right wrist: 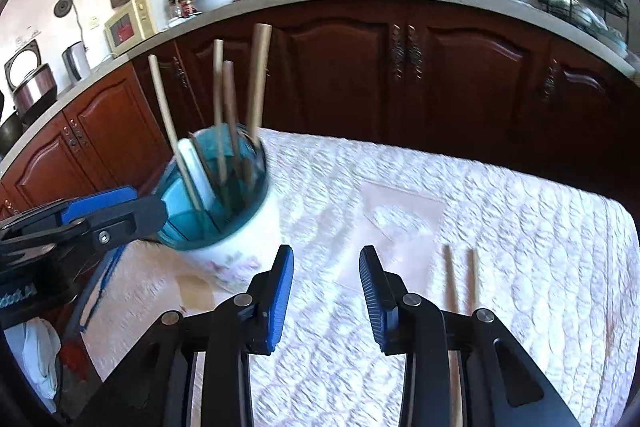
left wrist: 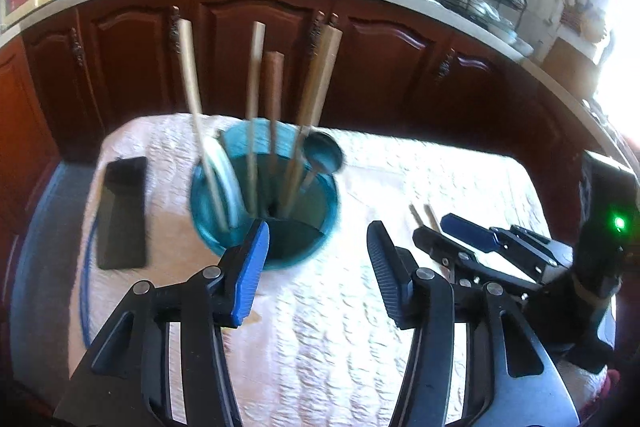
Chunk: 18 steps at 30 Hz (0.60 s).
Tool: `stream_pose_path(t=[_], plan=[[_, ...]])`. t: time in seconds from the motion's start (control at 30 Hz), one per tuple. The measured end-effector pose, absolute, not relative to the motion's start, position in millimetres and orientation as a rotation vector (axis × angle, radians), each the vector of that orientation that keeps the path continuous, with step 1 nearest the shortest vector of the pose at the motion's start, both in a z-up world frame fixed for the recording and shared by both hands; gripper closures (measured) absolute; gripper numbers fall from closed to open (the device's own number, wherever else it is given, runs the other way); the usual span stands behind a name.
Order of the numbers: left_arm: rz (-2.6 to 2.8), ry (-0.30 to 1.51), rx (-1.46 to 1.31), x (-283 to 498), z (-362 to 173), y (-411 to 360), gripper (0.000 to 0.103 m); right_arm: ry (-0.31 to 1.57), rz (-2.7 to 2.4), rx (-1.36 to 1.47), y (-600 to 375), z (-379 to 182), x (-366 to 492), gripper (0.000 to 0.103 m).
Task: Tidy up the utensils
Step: 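Withdraw both tools from the cup toward the remaining chopsticks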
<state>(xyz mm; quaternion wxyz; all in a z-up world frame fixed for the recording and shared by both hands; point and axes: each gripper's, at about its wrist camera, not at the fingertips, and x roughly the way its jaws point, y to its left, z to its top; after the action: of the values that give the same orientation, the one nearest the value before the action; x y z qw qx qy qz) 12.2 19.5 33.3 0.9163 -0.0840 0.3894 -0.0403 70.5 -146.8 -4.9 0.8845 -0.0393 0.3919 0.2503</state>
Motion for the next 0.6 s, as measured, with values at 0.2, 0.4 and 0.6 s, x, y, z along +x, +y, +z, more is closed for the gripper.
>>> stream_pose_path(t=[0.2,0.4,0.6], plan=[[-0.14,0.835,-0.163,10.2,23.1,-9.8,0.042,0.846,0.45,-0.066,-189.2,-15.4,73.5,0.068],[-0.176,0.906,-0.151,16.6,3.1,-32.2,0.039,0.908,0.341,-0.022,-254.0,-39.6,83.1,0.067],[-0.212,0.97,-0.161,29.8,-17.2,-48.2,0.039,1.008,0.288,0.035,-301.7,-72.3,99.4,0.068]])
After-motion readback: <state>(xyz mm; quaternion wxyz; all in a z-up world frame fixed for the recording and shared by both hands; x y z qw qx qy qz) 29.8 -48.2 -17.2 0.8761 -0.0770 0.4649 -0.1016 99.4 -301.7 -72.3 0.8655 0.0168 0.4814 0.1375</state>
